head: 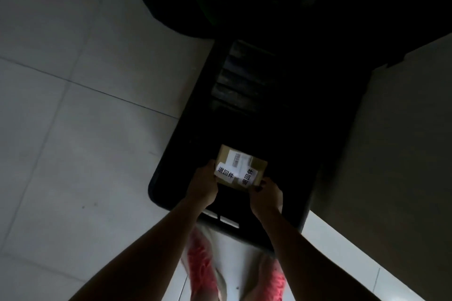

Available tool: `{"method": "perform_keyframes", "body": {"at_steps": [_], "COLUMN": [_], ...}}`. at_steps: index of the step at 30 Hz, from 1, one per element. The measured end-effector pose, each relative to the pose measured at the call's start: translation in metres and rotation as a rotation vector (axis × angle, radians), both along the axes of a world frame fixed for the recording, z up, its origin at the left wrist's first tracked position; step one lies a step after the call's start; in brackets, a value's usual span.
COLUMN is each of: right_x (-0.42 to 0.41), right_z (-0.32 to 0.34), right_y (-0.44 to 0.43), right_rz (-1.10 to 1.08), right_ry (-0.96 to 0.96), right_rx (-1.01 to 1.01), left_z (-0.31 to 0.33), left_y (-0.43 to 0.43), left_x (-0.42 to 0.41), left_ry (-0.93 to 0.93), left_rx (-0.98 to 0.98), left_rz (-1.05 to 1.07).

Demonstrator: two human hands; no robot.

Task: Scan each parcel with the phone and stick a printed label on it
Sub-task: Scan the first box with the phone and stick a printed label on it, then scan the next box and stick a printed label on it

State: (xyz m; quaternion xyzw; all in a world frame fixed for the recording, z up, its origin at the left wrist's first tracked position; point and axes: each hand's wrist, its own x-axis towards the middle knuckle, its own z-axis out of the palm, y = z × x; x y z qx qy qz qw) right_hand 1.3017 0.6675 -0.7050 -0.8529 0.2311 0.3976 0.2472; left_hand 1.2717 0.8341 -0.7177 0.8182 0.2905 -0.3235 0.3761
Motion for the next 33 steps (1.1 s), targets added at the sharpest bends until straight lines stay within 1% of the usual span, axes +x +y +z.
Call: {"method": "perform_keyframes", "body": {"at_steps": [2,4,6,8,10,12,14,16,19,23,26,30,33], "right_x": [-0.002,0.000,0.003,0.009,0.017,0.027,0.039,0.053,0.069,0.071,0.054,0.013,-0.026], "right_z": [-0.007,-0.001,0.019,0.054,0.105,0.166,0.234,0.307,0.423,0.574,0.673,0.772,0.819], "right_y": [-0.002,-0.003,-0.003,-0.002,0.000,0.000,-0.001,-0.005,-0.016,-0.042,-0.067,-0.113,-0.157], "right_rz": [0.014,0.035,0.058,0.092,0.183,0.356,0.556,0.704,0.790,0.800,0.726,0.589,0.486], "right_ry": [-0.002,0.011,0.009,-0.045,-0.090,-0.128,-0.193,-0.272,-0.383,-0.464,-0.585,-0.773,-0.809], "right_rx": [-0.024,-0.011,-0.002,0.012,0.026,0.018,-0.015,-0.064,-0.113,-0.147,-0.188,-0.238,-0.254], "left_z": [-0.006,0.001,0.023,0.062,0.114,0.176,0.248,0.327,0.449,0.597,0.689,0.780,0.824], "left_y": [-0.001,-0.001,0.003,0.007,0.010,0.013,0.014,0.013,0.005,-0.016,-0.039,-0.086,-0.131], "left_x": [-0.004,-0.006,-0.005,-0.001,0.006,0.018,0.033,0.048,0.066,0.075,0.070,0.052,0.024], "left_ry": [0.002,-0.008,0.004,-0.019,-0.107,-0.179,-0.228,-0.313,-0.440,-0.585,-0.705,-0.850,-0.945], "left_rx": [0.021,0.045,0.107,0.175,0.239,0.321,0.435,0.529,0.618,0.696,0.718,0.700,0.670], "left_rz": [-0.023,-0.074,-0.173,-0.237,-0.293,-0.403,-0.538,-0.605,-0.659,-0.712,-0.737,-0.785,-0.811]}}
